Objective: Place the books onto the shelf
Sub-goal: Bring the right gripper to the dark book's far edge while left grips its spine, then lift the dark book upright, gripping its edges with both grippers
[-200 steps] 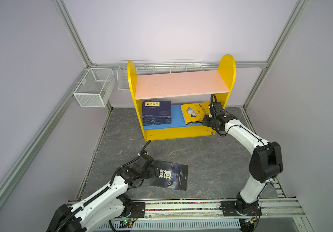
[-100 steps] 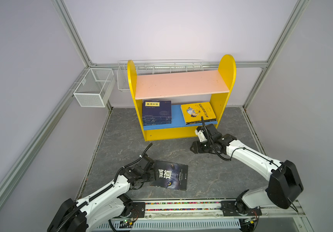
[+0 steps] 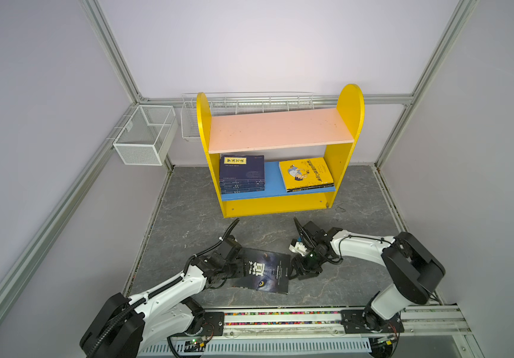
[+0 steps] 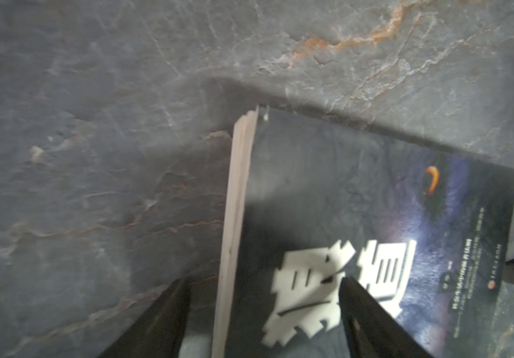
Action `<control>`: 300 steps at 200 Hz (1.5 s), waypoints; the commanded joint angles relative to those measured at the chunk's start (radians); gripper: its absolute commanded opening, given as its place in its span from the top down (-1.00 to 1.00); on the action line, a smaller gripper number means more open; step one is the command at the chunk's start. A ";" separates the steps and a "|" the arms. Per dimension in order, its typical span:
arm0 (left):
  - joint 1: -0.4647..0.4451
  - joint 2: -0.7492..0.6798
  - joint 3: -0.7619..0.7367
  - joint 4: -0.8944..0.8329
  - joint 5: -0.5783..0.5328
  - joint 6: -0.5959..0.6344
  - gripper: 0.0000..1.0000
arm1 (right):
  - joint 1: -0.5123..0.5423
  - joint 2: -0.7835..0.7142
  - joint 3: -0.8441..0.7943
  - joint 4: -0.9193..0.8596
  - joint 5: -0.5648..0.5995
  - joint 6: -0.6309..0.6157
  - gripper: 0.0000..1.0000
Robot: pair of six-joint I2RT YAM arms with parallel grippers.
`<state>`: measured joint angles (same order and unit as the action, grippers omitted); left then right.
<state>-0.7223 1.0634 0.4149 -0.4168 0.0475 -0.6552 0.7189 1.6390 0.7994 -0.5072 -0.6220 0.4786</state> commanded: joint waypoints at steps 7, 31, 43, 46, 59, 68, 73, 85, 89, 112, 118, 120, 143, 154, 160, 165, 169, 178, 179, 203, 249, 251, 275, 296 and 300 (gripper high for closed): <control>-0.020 0.037 -0.027 0.005 0.054 -0.010 -0.15 | 0.009 0.085 -0.010 0.093 -0.009 0.004 -0.10; -0.025 0.061 -0.023 0.013 0.059 -0.004 0.05 | 0.010 0.101 0.011 0.128 -0.025 -0.003 -0.10; -0.028 0.075 -0.017 0.020 0.067 -0.001 0.13 | 0.009 0.101 0.042 0.125 -0.025 -0.014 -0.08; -0.029 0.079 -0.015 0.021 0.066 0.001 0.15 | 0.010 0.099 0.050 0.124 -0.026 -0.015 -0.07; -0.032 0.098 -0.005 0.021 0.069 0.009 0.25 | 0.007 0.081 0.073 0.128 -0.033 -0.018 -0.06; -0.035 0.109 0.003 0.018 0.078 0.012 0.31 | 0.007 0.064 0.108 0.131 -0.038 -0.020 -0.04; -0.035 0.119 0.013 0.008 0.088 0.020 0.32 | 0.005 0.052 0.120 0.128 -0.036 -0.020 -0.04; -0.035 0.146 0.041 -0.016 0.101 0.032 0.36 | 0.004 0.024 0.147 0.123 -0.032 -0.017 0.02; -0.035 0.154 0.047 -0.019 0.104 0.035 0.38 | 0.003 0.015 0.154 0.121 -0.033 -0.017 0.04; -0.037 0.174 0.077 -0.021 0.125 0.053 0.41 | 0.002 -0.034 0.187 0.123 -0.016 -0.012 0.21; -0.037 0.173 0.083 -0.023 0.124 0.055 0.42 | 0.002 -0.041 0.194 0.122 -0.005 -0.009 0.28; -0.037 0.172 0.085 -0.024 0.123 0.058 0.42 | 0.001 -0.043 0.195 0.122 -0.003 -0.008 0.29; -0.037 0.159 0.103 -0.016 0.128 0.071 0.42 | 0.002 -0.067 0.181 0.176 0.036 0.022 0.64; -0.037 0.156 0.113 -0.013 0.132 0.078 0.41 | 0.002 -0.077 0.168 0.205 0.055 0.033 0.77; -0.037 0.152 0.122 -0.015 0.133 0.079 0.40 | 0.002 -0.080 0.163 0.212 0.061 0.035 0.83; -0.037 0.150 0.129 -0.019 0.125 0.073 0.39 | 0.002 -0.083 0.162 0.214 0.068 0.032 0.86; -0.037 0.147 0.140 -0.030 0.114 0.067 0.38 | 0.000 -0.087 0.160 0.216 0.073 0.030 0.87; -0.035 0.141 0.159 -0.048 0.088 0.056 0.36 | -0.004 -0.102 0.153 0.220 0.073 0.023 0.87; -0.034 0.140 0.162 -0.051 0.084 0.055 0.35 | -0.005 -0.103 0.153 0.222 0.072 0.022 0.87; 0.014 0.083 0.186 -0.043 0.088 0.024 -0.19 | -0.053 -0.171 0.121 0.250 0.029 0.015 0.87; 0.187 -0.116 0.119 0.089 0.266 -0.072 -0.97 | -0.216 -0.322 0.051 0.310 -0.138 0.054 0.87; 0.194 -0.123 0.109 0.102 0.274 -0.081 -0.98 | -0.222 -0.327 0.050 0.310 -0.142 0.055 0.87; 0.260 -0.200 0.019 0.250 0.369 -0.169 -0.99 | -0.271 -0.368 0.040 0.323 -0.195 0.073 0.87; 0.286 -0.218 -0.007 0.311 0.420 -0.188 -1.00 | -0.291 -0.389 0.031 0.348 -0.226 0.096 0.87; 0.286 -0.220 -0.011 0.322 0.427 -0.189 -0.99 | -0.292 -0.390 0.029 0.355 -0.232 0.099 0.87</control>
<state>-0.4545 0.8581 0.4385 -0.2184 0.3668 -0.7826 0.4397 1.2854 0.8448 -0.2417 -0.7380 0.5491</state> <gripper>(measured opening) 0.997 0.111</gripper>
